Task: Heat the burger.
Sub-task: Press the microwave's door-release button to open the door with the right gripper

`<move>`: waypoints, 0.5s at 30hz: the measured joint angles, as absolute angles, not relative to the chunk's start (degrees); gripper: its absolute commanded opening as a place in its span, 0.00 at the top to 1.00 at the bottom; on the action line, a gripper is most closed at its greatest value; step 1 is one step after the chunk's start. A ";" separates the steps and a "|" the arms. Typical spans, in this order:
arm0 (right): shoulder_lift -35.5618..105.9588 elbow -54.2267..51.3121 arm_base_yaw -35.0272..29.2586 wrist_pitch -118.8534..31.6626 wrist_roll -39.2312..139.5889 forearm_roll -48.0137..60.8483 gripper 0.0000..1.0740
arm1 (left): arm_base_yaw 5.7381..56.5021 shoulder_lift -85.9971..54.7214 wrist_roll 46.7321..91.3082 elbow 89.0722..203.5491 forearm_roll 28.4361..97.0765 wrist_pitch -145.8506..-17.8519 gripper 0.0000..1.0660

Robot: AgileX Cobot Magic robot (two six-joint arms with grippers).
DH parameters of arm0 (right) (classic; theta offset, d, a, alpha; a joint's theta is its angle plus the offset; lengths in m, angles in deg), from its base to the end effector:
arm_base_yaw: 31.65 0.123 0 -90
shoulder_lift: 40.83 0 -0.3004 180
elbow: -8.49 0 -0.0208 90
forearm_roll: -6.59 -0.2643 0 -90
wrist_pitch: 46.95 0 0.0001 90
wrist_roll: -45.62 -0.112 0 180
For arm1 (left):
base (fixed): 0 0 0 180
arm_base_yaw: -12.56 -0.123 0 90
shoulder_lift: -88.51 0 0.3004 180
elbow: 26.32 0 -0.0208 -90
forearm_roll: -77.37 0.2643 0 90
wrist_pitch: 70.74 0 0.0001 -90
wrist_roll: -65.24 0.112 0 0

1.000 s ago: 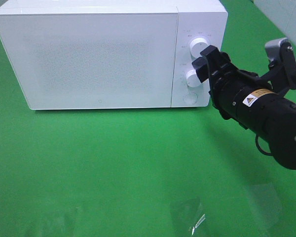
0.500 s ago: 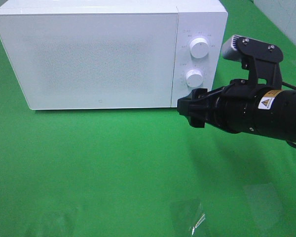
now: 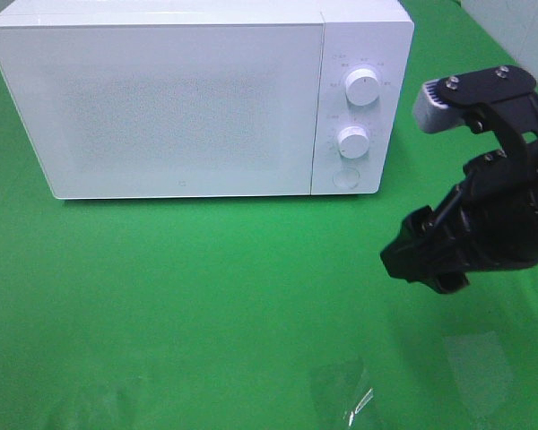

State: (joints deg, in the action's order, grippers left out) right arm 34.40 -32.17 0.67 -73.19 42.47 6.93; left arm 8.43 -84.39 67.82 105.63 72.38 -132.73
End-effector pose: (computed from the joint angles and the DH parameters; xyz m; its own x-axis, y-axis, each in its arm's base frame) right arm 0.2021 0.1275 0.2283 -0.6928 -0.3795 -0.6132 -0.4995 0.8658 0.0284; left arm 0.0069 -0.0081 0.2774 -0.4536 -0.0287 -0.8907 -0.0018 0.9995 -0.0313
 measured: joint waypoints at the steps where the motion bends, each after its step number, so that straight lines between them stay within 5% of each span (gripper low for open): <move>1: 34.40 -32.17 0.67 -73.19 42.47 6.93 0.34 | 8.43 -84.39 67.82 105.63 72.38 -132.73 0.08; 15: 19.84 -32.11 0.67 -91.58 42.64 7.79 0.34 | 8.43 -84.39 67.82 105.63 72.38 -132.73 0.08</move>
State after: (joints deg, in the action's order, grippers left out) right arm 19.84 -32.11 0.67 -91.58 42.64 7.79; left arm 8.43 -84.39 67.82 105.63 72.38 -132.73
